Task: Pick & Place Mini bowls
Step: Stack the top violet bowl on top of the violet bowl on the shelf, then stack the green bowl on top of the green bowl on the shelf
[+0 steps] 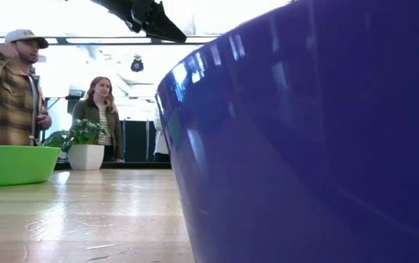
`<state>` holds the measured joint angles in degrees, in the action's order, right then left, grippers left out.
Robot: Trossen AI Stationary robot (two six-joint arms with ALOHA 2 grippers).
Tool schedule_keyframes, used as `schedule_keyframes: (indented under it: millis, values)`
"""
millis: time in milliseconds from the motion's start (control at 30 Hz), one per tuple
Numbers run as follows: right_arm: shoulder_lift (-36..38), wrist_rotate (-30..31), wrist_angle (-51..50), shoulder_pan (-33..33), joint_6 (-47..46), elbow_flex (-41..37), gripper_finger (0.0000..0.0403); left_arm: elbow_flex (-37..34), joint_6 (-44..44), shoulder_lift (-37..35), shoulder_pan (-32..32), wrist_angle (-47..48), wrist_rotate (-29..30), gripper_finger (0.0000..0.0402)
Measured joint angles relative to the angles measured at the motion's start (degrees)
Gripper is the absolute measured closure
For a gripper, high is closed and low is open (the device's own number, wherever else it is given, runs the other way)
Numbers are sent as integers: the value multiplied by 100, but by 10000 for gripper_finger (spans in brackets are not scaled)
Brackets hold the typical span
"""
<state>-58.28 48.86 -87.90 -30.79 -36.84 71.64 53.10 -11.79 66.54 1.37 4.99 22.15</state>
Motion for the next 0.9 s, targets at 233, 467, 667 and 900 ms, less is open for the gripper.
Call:
schedule_keyframes:
  millis: [233, 467, 667, 900]
  values:
    - [2, 127, 0, 2, 1, -4, 309, 0, 0, 0, 0, 0, 0, 337]
    - [2, -99, 0, 1, 59, -14, 296, 0, 0, 0, 0, 0, -1, 337]
    - [2, -271, 30, 17, 219, -239, 308, 0, -5, 0, 0, 0, 0, 337]
    - [16, -297, 294, 31, 480, -398, 340, 0, -17, 0, -1, 36, 0, 337]
